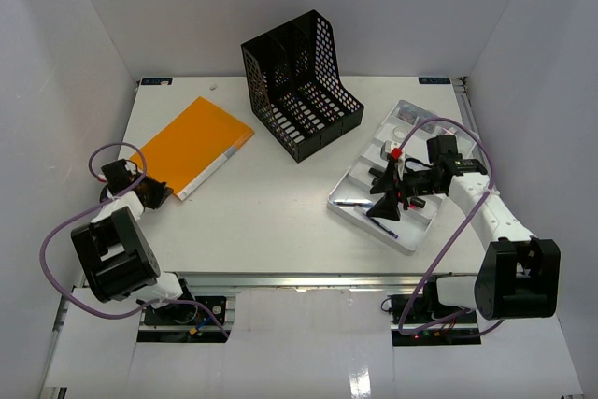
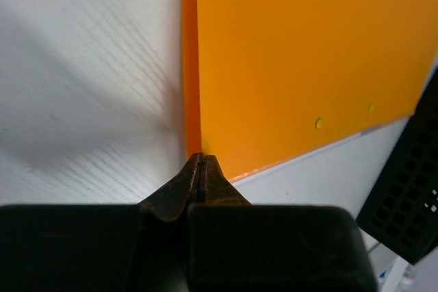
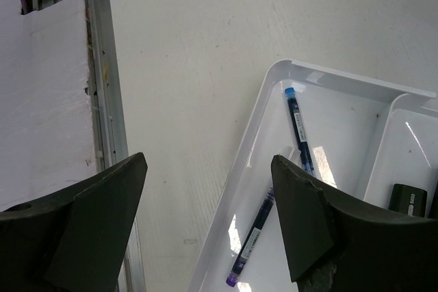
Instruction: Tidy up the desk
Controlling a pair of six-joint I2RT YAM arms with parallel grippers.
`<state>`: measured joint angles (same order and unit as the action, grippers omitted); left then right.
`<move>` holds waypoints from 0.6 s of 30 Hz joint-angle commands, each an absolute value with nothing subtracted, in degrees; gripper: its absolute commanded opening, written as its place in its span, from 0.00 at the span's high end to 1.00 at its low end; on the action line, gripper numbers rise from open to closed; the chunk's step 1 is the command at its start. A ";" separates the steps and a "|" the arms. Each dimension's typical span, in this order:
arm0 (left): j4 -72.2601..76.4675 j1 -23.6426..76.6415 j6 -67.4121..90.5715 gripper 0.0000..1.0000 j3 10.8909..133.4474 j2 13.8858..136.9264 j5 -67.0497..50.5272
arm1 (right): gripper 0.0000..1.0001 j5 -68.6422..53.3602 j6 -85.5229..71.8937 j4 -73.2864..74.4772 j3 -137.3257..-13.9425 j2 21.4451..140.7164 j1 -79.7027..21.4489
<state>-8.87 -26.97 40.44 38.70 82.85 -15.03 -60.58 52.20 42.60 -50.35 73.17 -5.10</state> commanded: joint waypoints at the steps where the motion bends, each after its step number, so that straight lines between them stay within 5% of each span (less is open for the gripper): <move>1: -3.44 -27.90 39.43 1.00 36.21 78.71 -24.84 | 0.20 -62.37 54.49 44.81 -52.08 73.25 -5.42; 12: 1.68 -28.70 46.04 1.00 32.60 76.19 -35.42 | 0.20 -56.79 52.36 42.22 -61.67 79.98 -14.14; 16: 2.24 -28.74 48.53 1.00 31.86 75.28 -37.16 | 0.19 -44.92 44.06 29.84 -64.38 84.00 -26.20; 18: 2.56 -28.74 49.05 1.00 31.59 75.23 -37.72 | 0.07 -37.02 44.35 22.22 -63.84 85.62 -35.10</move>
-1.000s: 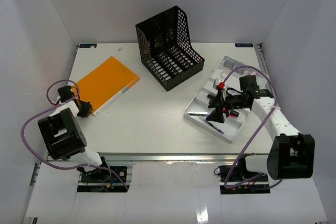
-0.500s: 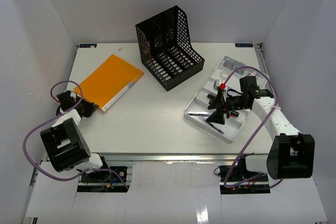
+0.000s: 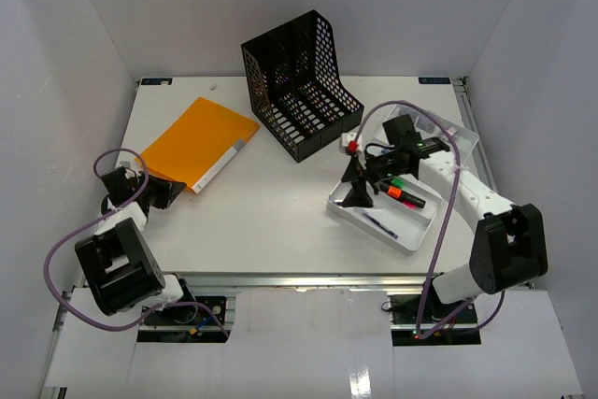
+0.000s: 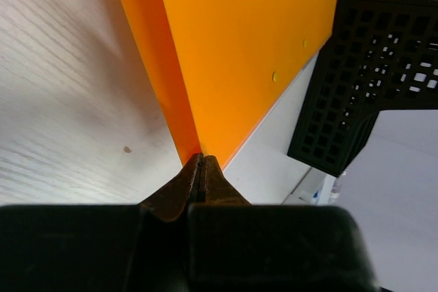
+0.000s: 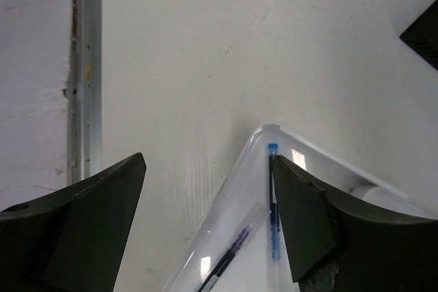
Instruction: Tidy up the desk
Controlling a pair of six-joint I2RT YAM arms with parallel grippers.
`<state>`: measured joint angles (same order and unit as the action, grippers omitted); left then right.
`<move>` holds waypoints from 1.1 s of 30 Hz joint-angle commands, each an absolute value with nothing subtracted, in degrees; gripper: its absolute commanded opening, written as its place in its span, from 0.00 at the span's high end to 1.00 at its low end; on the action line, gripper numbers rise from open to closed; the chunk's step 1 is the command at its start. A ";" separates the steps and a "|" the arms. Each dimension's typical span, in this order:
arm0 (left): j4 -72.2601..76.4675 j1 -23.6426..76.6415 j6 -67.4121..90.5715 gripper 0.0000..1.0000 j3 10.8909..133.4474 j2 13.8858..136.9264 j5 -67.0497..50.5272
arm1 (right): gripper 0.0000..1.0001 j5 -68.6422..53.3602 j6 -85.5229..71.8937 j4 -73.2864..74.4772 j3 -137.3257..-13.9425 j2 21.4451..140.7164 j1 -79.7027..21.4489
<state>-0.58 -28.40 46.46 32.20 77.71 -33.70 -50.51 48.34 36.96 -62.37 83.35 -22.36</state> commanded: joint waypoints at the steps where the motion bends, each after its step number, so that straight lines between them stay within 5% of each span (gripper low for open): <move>1: 2.72 -28.74 49.26 1.00 31.47 75.30 -37.94 | 0.06 -35.29 47.68 18.55 -63.72 86.78 -38.02; 5: 3.28 -28.65 49.98 1.00 31.03 75.76 -38.43 | 0.10 -31.62 64.98 5.76 -63.72 91.92 -44.11; 12: 4.57 -28.74 50.52 1.00 29.62 76.22 -39.42 | 0.10 -28.58 69.98 -11.72 -72.68 106.74 -49.28; 17: 5.36 -28.66 51.15 1.00 29.18 76.20 -40.33 | 0.10 -15.64 73.24 -44.06 -69.47 119.07 -55.14; 22: 0.45 -28.81 49.90 1.00 28.60 74.02 -36.59 | 0.10 -21.40 72.67 -38.92 -75.74 122.14 -55.13; 27: -3.20 -28.74 48.70 0.62 27.30 72.52 -32.06 | 0.10 -23.27 71.05 -34.34 -80.10 122.84 -54.89; 33: -3.28 -28.70 47.05 0.58 27.56 77.23 -33.02 | 0.10 -24.19 70.39 -29.39 -82.75 124.10 -55.02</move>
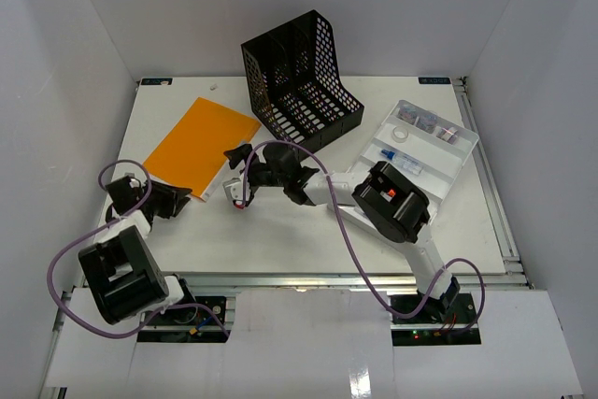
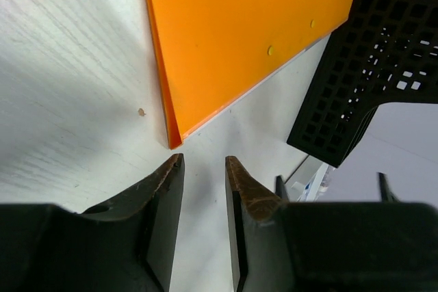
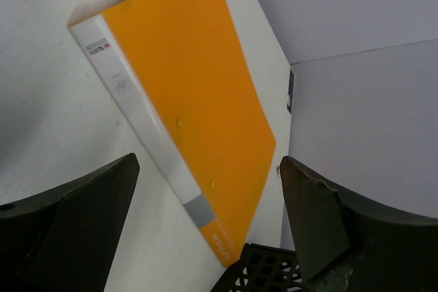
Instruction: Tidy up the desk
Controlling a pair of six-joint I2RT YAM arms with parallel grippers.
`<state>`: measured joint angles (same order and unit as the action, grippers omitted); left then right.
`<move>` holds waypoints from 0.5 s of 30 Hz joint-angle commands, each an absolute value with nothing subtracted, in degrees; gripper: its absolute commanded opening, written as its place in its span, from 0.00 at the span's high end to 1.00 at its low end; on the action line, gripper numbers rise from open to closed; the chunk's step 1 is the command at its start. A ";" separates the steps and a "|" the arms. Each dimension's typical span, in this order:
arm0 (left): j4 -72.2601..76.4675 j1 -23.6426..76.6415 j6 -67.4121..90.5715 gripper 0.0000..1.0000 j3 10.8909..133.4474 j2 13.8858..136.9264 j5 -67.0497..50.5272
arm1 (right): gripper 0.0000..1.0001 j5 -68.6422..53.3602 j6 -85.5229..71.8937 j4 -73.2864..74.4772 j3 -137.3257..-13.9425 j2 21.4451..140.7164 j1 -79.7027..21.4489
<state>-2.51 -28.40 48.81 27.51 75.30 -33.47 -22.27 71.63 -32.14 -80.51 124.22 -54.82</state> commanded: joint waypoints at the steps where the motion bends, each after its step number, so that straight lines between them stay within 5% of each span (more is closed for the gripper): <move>1: -2.76 -28.64 46.96 0.58 27.50 78.62 -33.27 | 0.10 -24.22 70.24 -29.30 -82.97 124.37 -55.02; 15: 5.27 -25.53 50.27 0.58 29.97 89.08 -33.36 | 0.10 -24.12 65.75 -28.62 -87.10 125.99 -55.06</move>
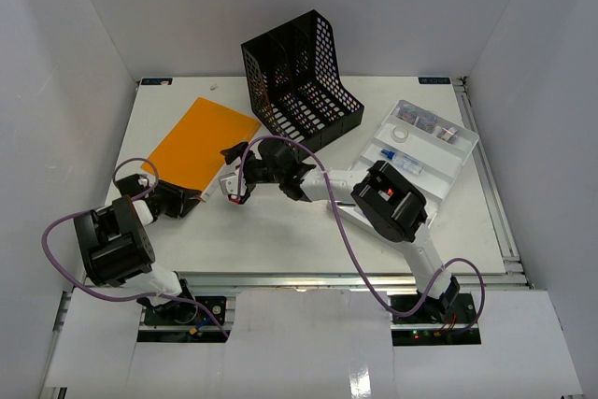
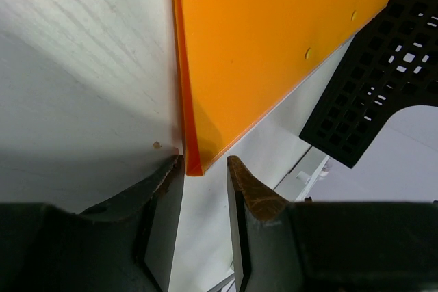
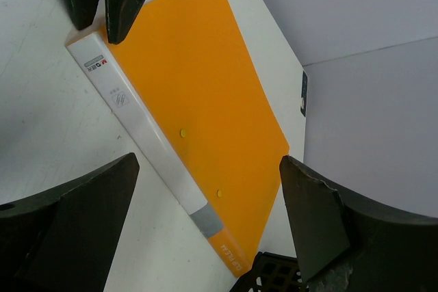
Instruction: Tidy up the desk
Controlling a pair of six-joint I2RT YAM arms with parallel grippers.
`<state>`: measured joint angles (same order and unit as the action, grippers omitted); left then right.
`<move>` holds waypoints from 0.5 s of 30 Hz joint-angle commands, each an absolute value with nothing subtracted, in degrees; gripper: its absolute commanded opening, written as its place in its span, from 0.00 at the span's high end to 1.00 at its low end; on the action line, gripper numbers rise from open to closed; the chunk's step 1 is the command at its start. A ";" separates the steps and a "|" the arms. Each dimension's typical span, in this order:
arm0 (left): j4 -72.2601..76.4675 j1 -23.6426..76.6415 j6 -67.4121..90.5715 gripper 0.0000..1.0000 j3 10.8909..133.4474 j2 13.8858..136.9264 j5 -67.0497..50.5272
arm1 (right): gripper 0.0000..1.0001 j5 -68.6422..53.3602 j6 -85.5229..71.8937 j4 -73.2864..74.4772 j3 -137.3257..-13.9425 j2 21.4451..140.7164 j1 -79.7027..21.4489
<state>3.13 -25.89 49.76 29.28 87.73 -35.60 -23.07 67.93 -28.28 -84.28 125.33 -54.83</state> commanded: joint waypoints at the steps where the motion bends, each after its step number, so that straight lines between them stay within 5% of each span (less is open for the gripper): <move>1: 5.38 -25.56 50.33 0.58 29.97 89.05 -33.22 | 0.10 -24.15 65.58 -28.47 -87.15 126.02 -55.04; 15: 7.37 -25.58 50.26 0.92 29.71 86.87 -32.17 | 0.10 -25.88 69.88 -25.66 -84.87 126.30 -55.18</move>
<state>6.14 -25.65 51.03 29.51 88.67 -33.55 -23.47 66.61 -26.23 -84.97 126.13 -54.83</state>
